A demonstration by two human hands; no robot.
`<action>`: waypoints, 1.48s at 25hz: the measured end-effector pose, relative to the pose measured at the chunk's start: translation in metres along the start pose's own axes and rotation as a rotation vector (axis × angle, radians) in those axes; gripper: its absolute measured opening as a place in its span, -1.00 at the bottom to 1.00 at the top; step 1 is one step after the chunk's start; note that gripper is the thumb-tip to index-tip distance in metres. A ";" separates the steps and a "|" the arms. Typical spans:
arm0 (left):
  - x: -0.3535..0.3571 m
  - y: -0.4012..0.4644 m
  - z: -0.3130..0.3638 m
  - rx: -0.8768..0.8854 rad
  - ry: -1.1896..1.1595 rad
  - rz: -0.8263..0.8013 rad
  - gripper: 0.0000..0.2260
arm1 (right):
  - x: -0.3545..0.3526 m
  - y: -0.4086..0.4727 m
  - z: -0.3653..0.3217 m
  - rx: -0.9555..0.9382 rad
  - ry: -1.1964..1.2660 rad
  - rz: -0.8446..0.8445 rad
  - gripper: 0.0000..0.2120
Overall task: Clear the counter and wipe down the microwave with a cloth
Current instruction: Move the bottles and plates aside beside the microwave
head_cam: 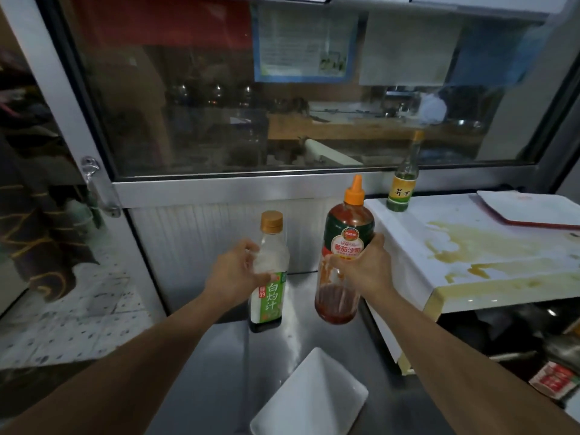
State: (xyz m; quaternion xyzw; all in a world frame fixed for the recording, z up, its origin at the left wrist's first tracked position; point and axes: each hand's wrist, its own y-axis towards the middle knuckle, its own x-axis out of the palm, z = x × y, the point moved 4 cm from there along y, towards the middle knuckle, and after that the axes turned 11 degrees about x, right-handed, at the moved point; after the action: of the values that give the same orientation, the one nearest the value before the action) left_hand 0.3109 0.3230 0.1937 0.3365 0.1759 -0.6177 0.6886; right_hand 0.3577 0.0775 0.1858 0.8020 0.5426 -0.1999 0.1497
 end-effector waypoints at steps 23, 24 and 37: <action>0.094 0.119 -0.081 -0.001 -0.221 -0.023 -0.53 | 0.100 0.129 0.069 -0.013 0.152 0.055 -0.20; 0.095 0.122 -0.083 0.018 -0.212 -0.032 -0.53 | 0.102 0.129 0.073 -0.002 0.159 0.061 -0.19; 0.106 0.131 -0.091 0.096 -0.212 -0.059 -0.51 | 0.110 0.096 0.119 0.247 -0.123 0.066 -0.29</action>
State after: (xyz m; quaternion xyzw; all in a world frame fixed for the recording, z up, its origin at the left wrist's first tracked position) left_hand 0.4721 0.3089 0.0914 0.2965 0.0820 -0.6775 0.6681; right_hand 0.4648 0.0768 0.0304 0.8179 0.4771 -0.3089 0.0894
